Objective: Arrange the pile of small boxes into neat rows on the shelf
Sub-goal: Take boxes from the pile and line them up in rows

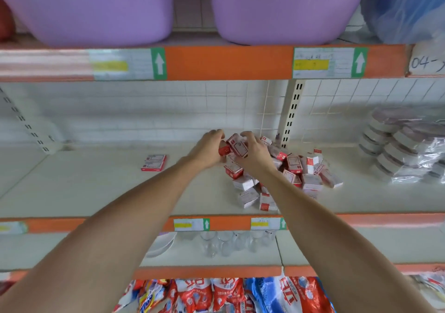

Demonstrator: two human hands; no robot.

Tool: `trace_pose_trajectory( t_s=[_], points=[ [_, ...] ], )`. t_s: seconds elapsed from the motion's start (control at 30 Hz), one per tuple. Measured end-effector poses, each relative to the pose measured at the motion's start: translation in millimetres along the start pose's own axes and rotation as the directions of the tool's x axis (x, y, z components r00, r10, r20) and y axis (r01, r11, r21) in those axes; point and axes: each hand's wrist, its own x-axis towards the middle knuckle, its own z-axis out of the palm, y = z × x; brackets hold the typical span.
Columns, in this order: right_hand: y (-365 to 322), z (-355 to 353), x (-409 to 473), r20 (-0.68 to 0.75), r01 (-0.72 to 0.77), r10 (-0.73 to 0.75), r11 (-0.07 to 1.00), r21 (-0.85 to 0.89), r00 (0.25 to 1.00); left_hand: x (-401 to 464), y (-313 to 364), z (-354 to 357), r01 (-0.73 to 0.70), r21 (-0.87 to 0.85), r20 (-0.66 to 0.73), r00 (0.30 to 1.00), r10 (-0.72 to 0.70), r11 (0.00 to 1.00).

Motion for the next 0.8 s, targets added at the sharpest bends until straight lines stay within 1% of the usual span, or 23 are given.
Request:
trace_pose_trajectory(
  t_s=[0.13,0.23,0.33,0.53,0.6,0.7,0.8],
  points=[
    [-27.1,32.8,7.5,0.069,0.053,-0.055,0.998,0.028,0.996,-17.1,-43.5,-16.7,0.112,0.039,0.047,0.992,-0.114,0.993],
    [-42.6,56.1,8.7,0.176,0.089,-0.086,0.996,-0.009,0.981,-33.2,-77.0,-25.8,0.179,0.05,0.052,0.982,-0.181,0.983],
    [-56.0,79.2,10.1,0.231,0.11,-0.099,0.993,-0.033,0.968,-51.2,-109.1,-32.4,0.241,0.052,0.052,0.968,-0.244,0.969],
    [-86.4,120.3,5.6,0.326,0.111,-0.087,0.992,-0.057,0.941,-81.0,-162.2,-46.7,0.272,0.069,0.085,0.957,-0.277,0.96],
    [-96.7,133.8,2.5,0.358,0.112,-0.082,0.991,-0.066,0.93,-89.9,-177.4,-48.7,0.272,0.036,0.098,0.957,-0.274,0.962],
    [-110.0,155.1,-2.7,0.374,0.106,-0.068,0.991,-0.083,0.925,-103.9,-199.0,-49.0,0.259,-0.004,0.111,0.96,-0.257,0.966],
    [-119.7,171.7,-9.7,0.399,0.101,-0.044,0.987,-0.123,0.916,-113.3,-217.4,-45.6,0.289,0.019,0.114,0.95,-0.29,0.957]
  ],
)
